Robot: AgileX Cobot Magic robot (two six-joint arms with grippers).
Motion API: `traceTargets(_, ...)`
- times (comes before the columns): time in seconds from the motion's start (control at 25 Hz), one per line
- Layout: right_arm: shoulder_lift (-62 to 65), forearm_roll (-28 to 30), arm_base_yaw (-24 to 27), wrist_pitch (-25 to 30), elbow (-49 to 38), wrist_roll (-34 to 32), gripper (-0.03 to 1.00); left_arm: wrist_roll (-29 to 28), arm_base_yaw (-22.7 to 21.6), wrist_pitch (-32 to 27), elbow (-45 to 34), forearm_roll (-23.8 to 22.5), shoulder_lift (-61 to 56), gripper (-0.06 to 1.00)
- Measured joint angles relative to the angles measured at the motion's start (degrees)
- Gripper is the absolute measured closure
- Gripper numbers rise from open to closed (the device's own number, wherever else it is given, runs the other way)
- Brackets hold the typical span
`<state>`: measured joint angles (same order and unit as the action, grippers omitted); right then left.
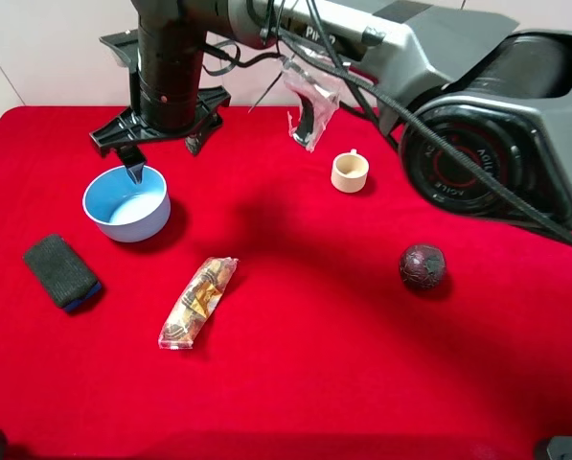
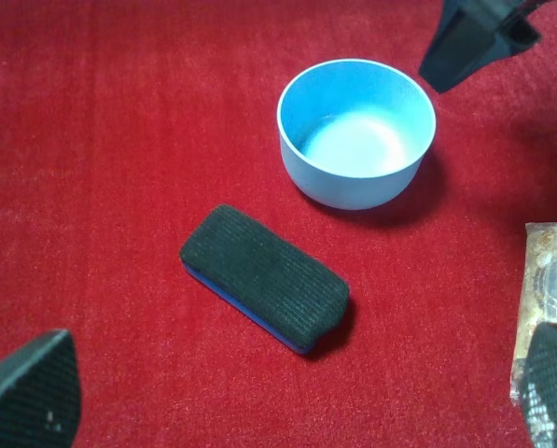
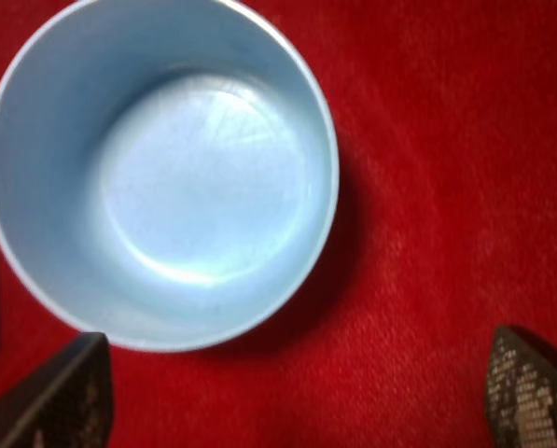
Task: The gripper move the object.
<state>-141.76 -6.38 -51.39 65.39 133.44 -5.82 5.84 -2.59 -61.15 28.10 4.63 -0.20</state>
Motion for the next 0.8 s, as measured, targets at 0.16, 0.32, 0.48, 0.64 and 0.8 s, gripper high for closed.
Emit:
traceTargets(0.16, 2.2, 0.0, -0.3, 1.3, 0.0, 1.1, 0.37, 0.0, 0.0, 0.0, 0.0, 0.0, 0.0, 0.01)
traceTargets(0.32, 4.2, 0.1, -2.3, 2.9, 0.0, 2.5, 0.37, 0.0, 0.0, 0.0, 0.0, 0.0, 0.0, 0.01)
traceTargets(0.48, 5.7, 0.0, -4.8, 4.1, 0.0, 3.2, 0.37, 0.0, 0.0, 0.0, 0.0, 0.0, 0.0, 0.01)
traceTargets(0.64, 7.3, 0.0, -6.9, 4.3, 0.0, 3.5, 0.37, 0.0, 0.0, 0.0, 0.0, 0.0, 0.0, 0.01)
traceTargets(0.8, 8.9, -0.9, -8.0, 4.3, 0.0, 3.5, 0.37, 0.0, 0.0, 0.0, 0.0, 0.0, 0.0, 0.01)
